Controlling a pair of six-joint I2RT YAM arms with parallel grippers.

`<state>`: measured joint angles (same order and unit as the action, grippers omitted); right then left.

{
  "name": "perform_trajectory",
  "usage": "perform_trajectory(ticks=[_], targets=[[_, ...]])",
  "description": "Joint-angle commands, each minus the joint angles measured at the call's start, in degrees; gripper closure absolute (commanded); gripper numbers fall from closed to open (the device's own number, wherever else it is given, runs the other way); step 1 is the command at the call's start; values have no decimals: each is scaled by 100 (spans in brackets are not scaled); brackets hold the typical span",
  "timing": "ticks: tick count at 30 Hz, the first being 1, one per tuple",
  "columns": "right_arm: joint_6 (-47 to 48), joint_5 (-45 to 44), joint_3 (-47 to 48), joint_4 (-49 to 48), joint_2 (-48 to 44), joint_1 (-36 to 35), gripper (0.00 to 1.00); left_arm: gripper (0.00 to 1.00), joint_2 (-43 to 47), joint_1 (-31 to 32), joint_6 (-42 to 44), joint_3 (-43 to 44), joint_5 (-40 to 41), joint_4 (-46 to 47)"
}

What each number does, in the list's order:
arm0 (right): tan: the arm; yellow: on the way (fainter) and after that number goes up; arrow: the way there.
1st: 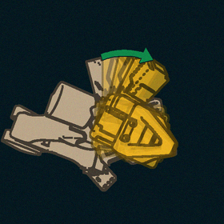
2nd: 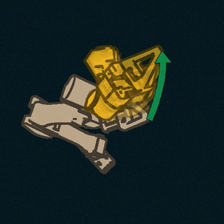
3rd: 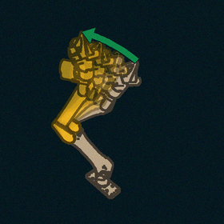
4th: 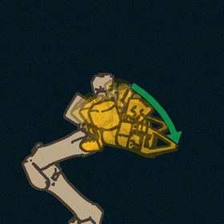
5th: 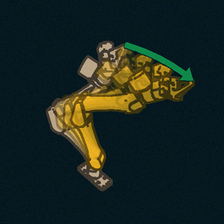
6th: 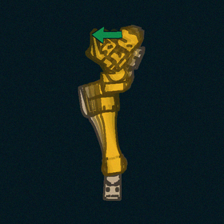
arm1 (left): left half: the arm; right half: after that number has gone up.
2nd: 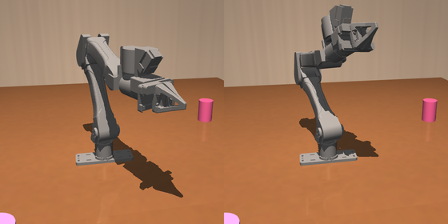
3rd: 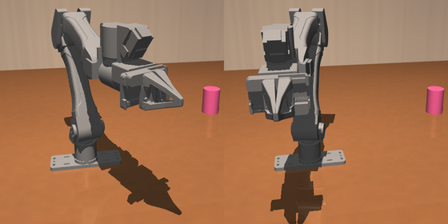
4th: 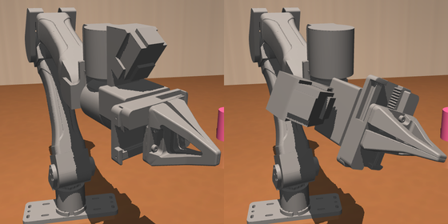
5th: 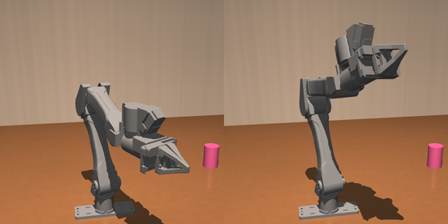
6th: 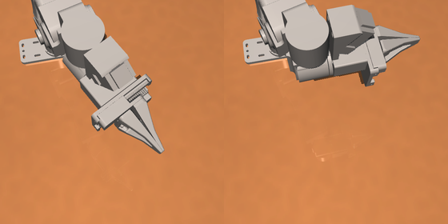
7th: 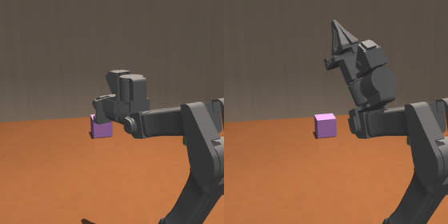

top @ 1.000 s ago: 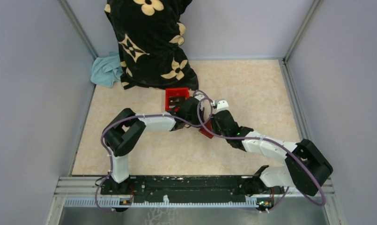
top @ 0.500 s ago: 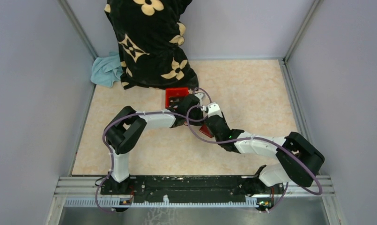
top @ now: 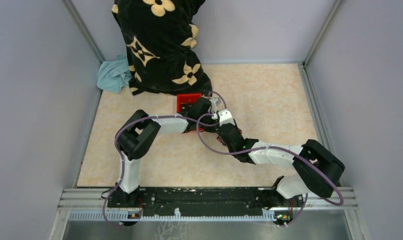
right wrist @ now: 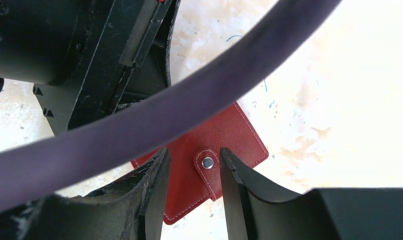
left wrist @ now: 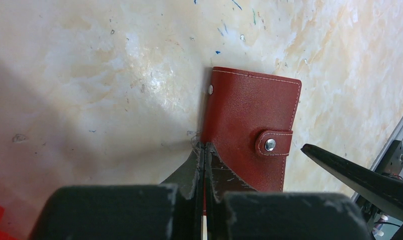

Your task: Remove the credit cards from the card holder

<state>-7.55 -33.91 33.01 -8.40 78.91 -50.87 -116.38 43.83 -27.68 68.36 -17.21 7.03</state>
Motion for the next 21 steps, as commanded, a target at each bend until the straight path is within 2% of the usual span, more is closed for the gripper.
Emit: perform_trajectory(ticks=[1,8,18,21], targets=[[-131,-134,66,-75,-51,-48,59,100,-322,57,103,-60,-27,-649],[-531,-176,-162,117,22,-50,59,100,-323,24,48,-77,-68,-633],[-885,-258,117,574,597,-39,59,100,-320,20,16,-86,-168,-597],[-1080,-438,285,819,884,-33,64,100,-318,20,11,-99,-164,-599]])
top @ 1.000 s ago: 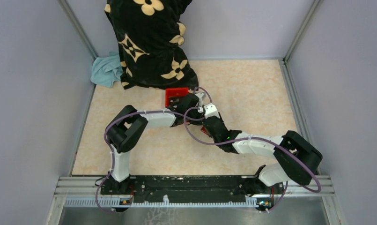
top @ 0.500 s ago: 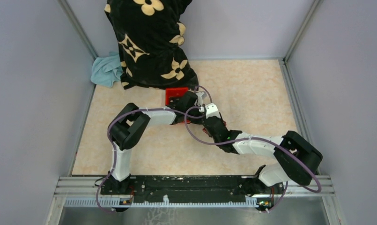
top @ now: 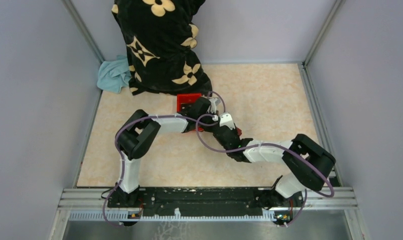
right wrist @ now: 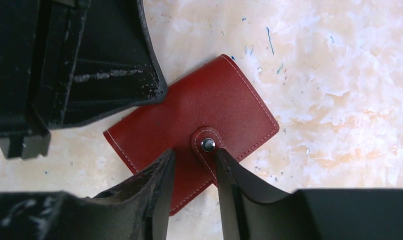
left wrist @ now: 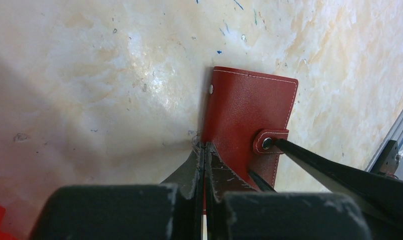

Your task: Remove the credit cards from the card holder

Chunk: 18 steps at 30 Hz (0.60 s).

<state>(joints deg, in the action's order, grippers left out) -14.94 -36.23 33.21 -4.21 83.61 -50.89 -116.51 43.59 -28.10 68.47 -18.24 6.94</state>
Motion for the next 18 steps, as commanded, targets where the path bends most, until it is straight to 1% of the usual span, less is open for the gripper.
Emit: perform_trajectory(ticks=[1,4,8,11,12,16,18], targets=[[-403,-240,310,470,497,-20,66,100,-303,44,58,-108,-61,-589],[-566,-335,429,656,716,39,68,100,-288,43,58,-113,-61,-589],[-608,-308,499,710,792,167,67,100,-288,43,58,-119,-68,-582],[-689,-114,521,777,847,372,55,100,-293,44,56,-116,-65,-582],[-732,-56,508,781,848,442,54,100,-290,37,55,-121,-59,-581],[-823,288,459,764,856,742,55,100,-291,42,54,-123,-58,-580],[-835,359,458,764,882,779,57,100,-285,44,48,-123,-69,-573]])
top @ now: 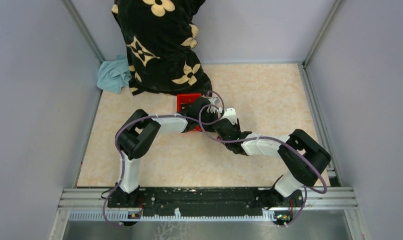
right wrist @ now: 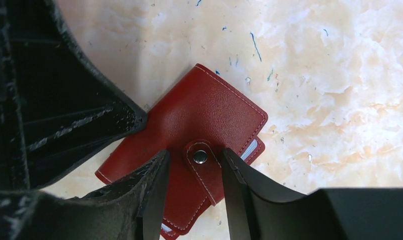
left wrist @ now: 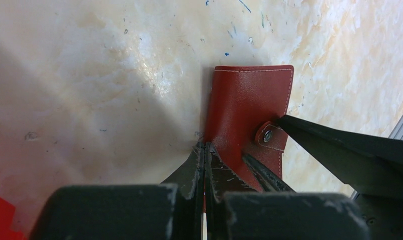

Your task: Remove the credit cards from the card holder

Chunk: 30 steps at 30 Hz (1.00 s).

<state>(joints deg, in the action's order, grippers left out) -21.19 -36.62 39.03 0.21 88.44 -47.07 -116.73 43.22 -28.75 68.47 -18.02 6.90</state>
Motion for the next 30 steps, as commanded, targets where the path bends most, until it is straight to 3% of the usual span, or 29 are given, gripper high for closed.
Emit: perform_trajectory(ticks=[1,6,15,22,30], targets=[[-217,409,-116,336,417,407,59,100,-266,80,110,-130,-96,-567],[-280,442,-101,383,505,424,77,100,-275,72,105,-124,-101,-559],[-365,507,-113,449,506,491,100,100,-284,70,94,-123,-101,-559],[-436,934,-331,123,131,635,100,100,-288,72,75,-144,-129,-537],[-547,2132,-1046,-734,-1197,1228,100,100,-308,37,10,-171,-217,-472]])
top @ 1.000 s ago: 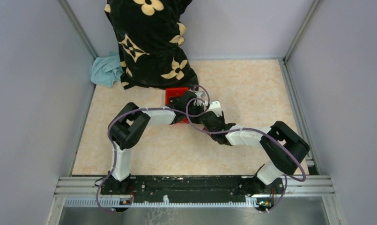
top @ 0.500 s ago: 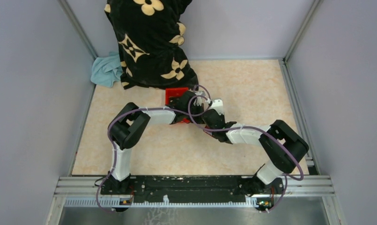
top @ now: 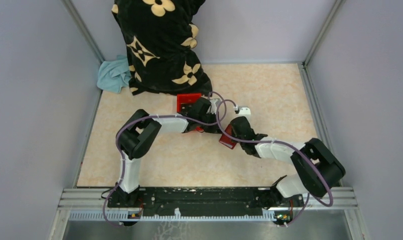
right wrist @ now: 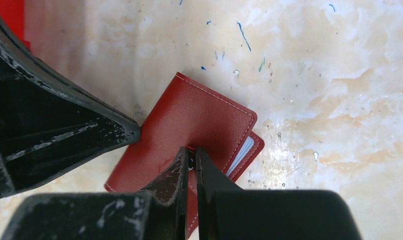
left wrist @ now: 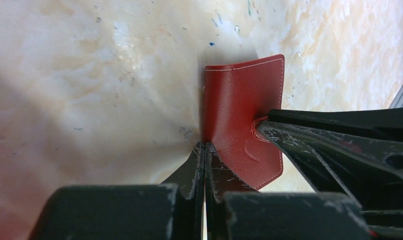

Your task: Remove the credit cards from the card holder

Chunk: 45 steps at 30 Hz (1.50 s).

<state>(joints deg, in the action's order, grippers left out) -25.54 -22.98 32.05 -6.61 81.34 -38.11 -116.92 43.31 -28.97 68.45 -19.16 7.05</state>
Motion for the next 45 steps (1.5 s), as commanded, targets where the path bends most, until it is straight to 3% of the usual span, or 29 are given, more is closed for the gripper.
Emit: perform_trajectory(ticks=[1,13,16,17,20,22,24,28,34,36,39,45], targets=[[-129,904,-414,-111,-614,423,100,100,-285,28,23,-175,-124,-468],[-425,2466,-896,-699,-1375,1233,100,100,-287,11,-39,-211,-211,-400],[-94,2589,-765,-589,-1339,1236,100,100,-286,11,-42,-224,-199,-398],[2,2555,-725,-519,-1328,1225,97,100,-274,11,-48,-223,-198,-404],[232,2247,-621,-336,-1339,1082,64,100,-272,11,-62,-230,-211,-383],[372,1832,-526,-158,-1327,839,50,100,-274,11,-61,-232,-213,-382],[569,1263,-382,26,-1254,497,45,100,-280,11,-70,-234,-211,-388],[787,431,-101,316,-974,65,44,100,-298,11,-67,-218,-238,-384],[746,-92,43,634,-725,-30,47,100,-295,2,-65,-233,-230,-383],[621,-262,59,732,-679,-30,56,100,-284,2,-76,-231,-229,-386],[484,-325,48,785,-671,-32,82,100,-272,2,-75,-229,-229,-384],[462,-234,-27,607,-832,-30,100,100,-283,2,-78,-232,-242,-383]])
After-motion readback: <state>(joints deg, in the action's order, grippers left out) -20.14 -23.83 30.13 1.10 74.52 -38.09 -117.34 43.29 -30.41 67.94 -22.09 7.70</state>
